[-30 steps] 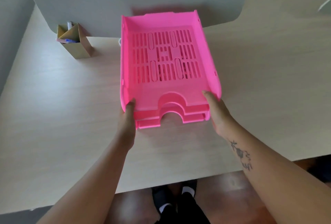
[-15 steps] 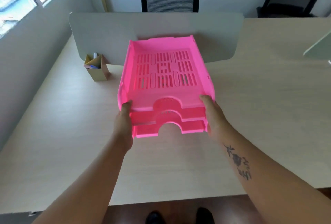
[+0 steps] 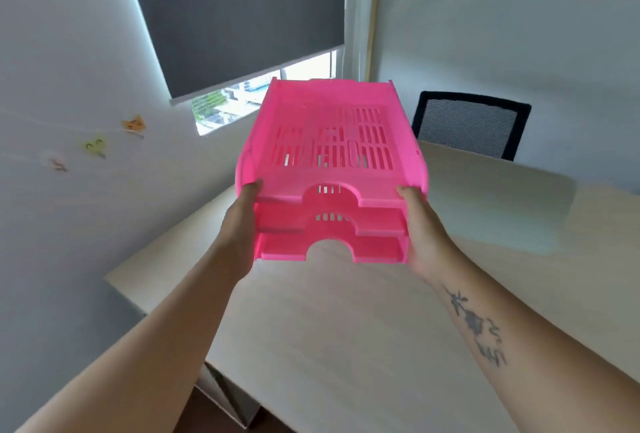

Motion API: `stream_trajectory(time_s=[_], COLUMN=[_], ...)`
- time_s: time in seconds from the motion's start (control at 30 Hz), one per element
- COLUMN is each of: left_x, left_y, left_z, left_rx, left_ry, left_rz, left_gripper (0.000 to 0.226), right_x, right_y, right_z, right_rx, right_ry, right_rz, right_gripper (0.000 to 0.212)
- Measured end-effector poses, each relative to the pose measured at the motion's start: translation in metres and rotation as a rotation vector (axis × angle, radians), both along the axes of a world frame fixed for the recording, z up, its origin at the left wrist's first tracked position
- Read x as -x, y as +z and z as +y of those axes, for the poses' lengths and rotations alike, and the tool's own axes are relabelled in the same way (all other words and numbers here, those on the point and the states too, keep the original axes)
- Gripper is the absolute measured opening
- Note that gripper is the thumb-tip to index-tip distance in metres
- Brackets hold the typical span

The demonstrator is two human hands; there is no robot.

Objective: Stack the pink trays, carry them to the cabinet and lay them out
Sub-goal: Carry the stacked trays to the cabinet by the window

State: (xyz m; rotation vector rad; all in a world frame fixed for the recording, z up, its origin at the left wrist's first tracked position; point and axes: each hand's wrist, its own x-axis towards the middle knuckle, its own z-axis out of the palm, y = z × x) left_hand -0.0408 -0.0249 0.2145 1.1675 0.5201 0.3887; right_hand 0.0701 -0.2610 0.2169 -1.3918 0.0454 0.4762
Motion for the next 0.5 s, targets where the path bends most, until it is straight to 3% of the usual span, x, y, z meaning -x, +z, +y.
stream_trajectory(time_s=[0.13, 0.2, 0.33, 0.5], left_x=[0.072, 0.116, 0.210, 0.349], left_y=[0.020, 0.026, 0.036, 0.045], left_z=[0.020, 0.034, 0.057, 0.064], left_rx=[-0.003, 0.002, 0.011, -0.042], left_ry=[0.205, 0.326, 0.556, 0.812], left_rz=[-0.031, -0.030, -0.013, -0.034], left_gripper=[0.036, 0.047, 0.056, 0.058], right_x=[0.027, 0.051, 0.108, 0.213], right_y=[0.021, 0.029, 0.039, 0.043], right_z=[0.049, 0.079, 0.140, 0.210], right_rx=[-0.008, -0.018, -0.057, -0.102], right_ry=[0.178, 0.275, 0.484, 0.823], right_rz=[-0.023, -0.037, -0.074, -0.074], right_gripper=[0.058, 0.058, 0.039, 0.050])
